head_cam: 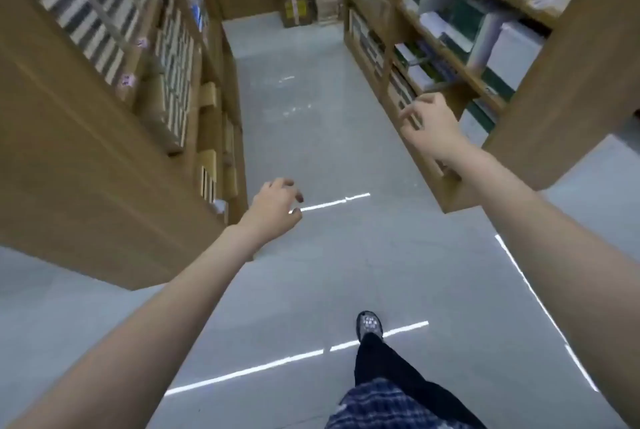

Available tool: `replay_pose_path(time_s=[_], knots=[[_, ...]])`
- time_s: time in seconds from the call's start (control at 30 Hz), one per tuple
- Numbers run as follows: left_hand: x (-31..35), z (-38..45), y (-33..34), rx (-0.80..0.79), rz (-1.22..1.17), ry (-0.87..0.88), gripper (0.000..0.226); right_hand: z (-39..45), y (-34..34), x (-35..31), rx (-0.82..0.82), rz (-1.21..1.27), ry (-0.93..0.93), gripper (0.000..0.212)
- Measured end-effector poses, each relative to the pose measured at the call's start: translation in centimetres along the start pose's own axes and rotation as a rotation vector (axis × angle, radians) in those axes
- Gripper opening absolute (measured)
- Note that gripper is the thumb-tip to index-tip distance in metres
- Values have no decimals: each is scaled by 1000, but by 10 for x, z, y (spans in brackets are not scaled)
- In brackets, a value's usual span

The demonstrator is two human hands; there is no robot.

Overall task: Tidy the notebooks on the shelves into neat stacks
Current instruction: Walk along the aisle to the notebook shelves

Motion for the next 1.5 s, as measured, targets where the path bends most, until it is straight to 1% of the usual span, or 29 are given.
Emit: replay_pose_path(time_s=[0.03, 0.07, 0.1, 0.17, 0.2, 0.27, 0.3, 0.37, 0.43, 0.5, 0.53, 0.6, 0.63, 0.67, 0.73, 0.8, 0.87, 0.93, 1.0, 1.07, 1.17, 1.23, 1.3, 1.33, 1.37, 1.43, 1.5], knots=[[1, 27, -6, -7, -95, -39, 30, 30, 1, 5, 53, 113, 52, 23], [0, 52, -16, -3, -177, -84, 29, 57, -1, 9, 71, 215, 139, 22], [-1, 78, -27, 21, -274, -159, 27, 86, 5, 12, 76, 383, 234, 22], [-2, 127, -51, 67, -371, -233, 26, 138, 20, 6, 43, 651, 361, 24], [-2, 148, -60, 58, -392, -249, 26, 161, 27, -1, 24, 743, 385, 22], [-8, 193, -77, 63, -389, -237, 26, 212, 41, -16, -3, 777, 331, 9], [-14, 217, -84, 76, -378, -237, 26, 238, 47, -22, 0, 752, 295, 9], [-33, 272, -95, 80, -384, -275, 26, 297, 57, -24, 50, 704, 254, 15], [-55, 336, -108, 94, -394, -299, 25, 362, 67, -27, 123, 743, 244, 19], [-79, 406, -124, 111, -413, -315, 24, 432, 81, -29, 136, 809, 255, 20], [-91, 441, -135, 124, -423, -326, 24, 471, 88, -31, 118, 801, 260, 22], [-113, 509, -162, 119, -460, -342, 24, 548, 94, -39, 70, 721, 263, 24], [-122, 543, -177, 93, -476, -341, 25, 586, 92, -43, 54, 619, 251, 24], [-130, 576, -192, 55, -483, -342, 25, 624, 86, -45, 55, 445, 211, 25], [-144, 639, -220, 5, -447, -332, 26, 691, 70, -53, 58, 21, 48, 29], [-153, 707, -246, 9, -337, -260, 24, 759, 56, -60, 78, -258, -162, 29], [-160, 776, -263, -18, -179, -153, 25, 833, 46, -58, 89, -433, -261, 27], [-172, 849, -271, -59, -71, -75, 26, 914, 46, -52, 81, -555, -293, 27], [-194, 921, -276, -83, -21, -86, 26, 995, 61, -51, 38, -587, -315, 30], [-215, 991, -285, -123, -3, -129, 26, 1069, 86, -54, -40, -503, -287, 33], [-235, 1083, -323, -117, -40, -153, 28, 1170, 128, -77, -157, -306, -237, 35], [-248, 1138, -359, -60, -132, -149, 28, 1245, 154, -109, -212, -120, -180, 31], [-272, 1191, -392, -46, -298, -188, 24, 1317, 178, -142, -251, 138, -89, 23], [-289, 1219, -406, -35, -414, -218, 21, 1353, 188, -157, -242, 273, -59, 16], [-309, 1250, -419, 2, -520, -248, 19, 1391, 195, -171, -200, 380, -51, 11], [-354, 1318, -450, 172, -634, -323, 19, 1467, 202, -189, -47, 419, -151, 9], [-395, 1388, -486, 306, -726, -411, 21, 1537, 202, -202, 10, 387, -196, 7]])
Point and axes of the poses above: each hand's wrist, its own z-axis towards the middle knuckle, its own y-axis out of the palm, x = y × z, the point moved 5 cm from there along z, towards the middle knuckle, and after that the axes turned 4 degrees about -y, right-handed, at the moved point
